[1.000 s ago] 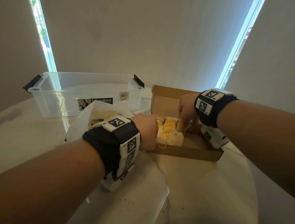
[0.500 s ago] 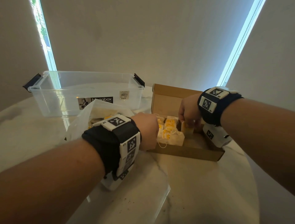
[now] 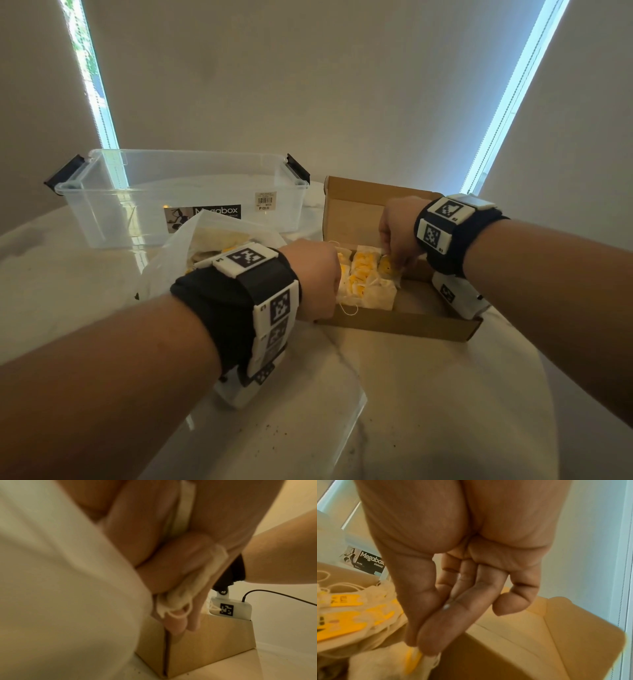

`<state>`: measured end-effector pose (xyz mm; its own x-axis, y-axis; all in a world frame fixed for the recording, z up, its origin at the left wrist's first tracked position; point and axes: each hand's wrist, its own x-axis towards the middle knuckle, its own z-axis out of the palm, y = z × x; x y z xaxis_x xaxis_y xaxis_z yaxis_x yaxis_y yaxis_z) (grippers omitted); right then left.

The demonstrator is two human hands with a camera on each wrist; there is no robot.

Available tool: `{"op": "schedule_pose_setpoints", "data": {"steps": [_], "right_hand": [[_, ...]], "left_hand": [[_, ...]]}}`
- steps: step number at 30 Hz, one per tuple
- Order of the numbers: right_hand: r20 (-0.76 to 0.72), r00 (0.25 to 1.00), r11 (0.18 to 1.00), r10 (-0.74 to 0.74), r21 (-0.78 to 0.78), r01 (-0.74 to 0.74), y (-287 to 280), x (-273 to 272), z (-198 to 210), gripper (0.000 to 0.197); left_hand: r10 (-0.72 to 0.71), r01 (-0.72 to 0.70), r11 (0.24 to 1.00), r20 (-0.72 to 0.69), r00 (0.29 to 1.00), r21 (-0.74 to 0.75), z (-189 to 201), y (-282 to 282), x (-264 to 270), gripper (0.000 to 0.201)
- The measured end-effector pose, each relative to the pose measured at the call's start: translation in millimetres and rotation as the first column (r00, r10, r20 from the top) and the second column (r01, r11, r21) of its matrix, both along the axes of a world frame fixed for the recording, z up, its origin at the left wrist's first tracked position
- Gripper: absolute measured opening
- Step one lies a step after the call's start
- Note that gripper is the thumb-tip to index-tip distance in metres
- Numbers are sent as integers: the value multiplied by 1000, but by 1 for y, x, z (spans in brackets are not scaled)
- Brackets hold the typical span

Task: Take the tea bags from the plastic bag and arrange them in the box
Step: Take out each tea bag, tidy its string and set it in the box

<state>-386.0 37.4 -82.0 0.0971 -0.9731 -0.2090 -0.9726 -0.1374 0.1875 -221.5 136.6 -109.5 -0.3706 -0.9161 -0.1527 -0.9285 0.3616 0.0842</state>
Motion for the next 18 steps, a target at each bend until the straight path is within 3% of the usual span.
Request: {"op": "schedule_pose_setpoints", "data": {"steps": [9, 12, 14, 16, 18], "right_hand": [[-135, 991, 995, 28, -92, -41, -1, -2, 0, 29], [18, 999, 996, -41, -83, 43, 2, -7, 10, 26], [159, 984, 987, -79, -125, 99, 6, -10, 21, 23], [282, 958, 977, -54, -185, 109, 11, -9, 33, 22], [447, 894, 974, -34, -184, 129, 18, -4, 41, 24]], "left_hand": [[30, -25, 998, -76, 997, 56, 5, 1, 3, 20], [137, -97, 983, -273, 952, 154, 12, 0, 13, 18], [266, -129, 952, -539, 799, 279, 17, -6, 20, 21], [448, -126, 886, -754, 479, 447, 22, -16, 24, 29], [603, -67, 797, -783, 157, 600, 24, -26, 20, 34]]}}
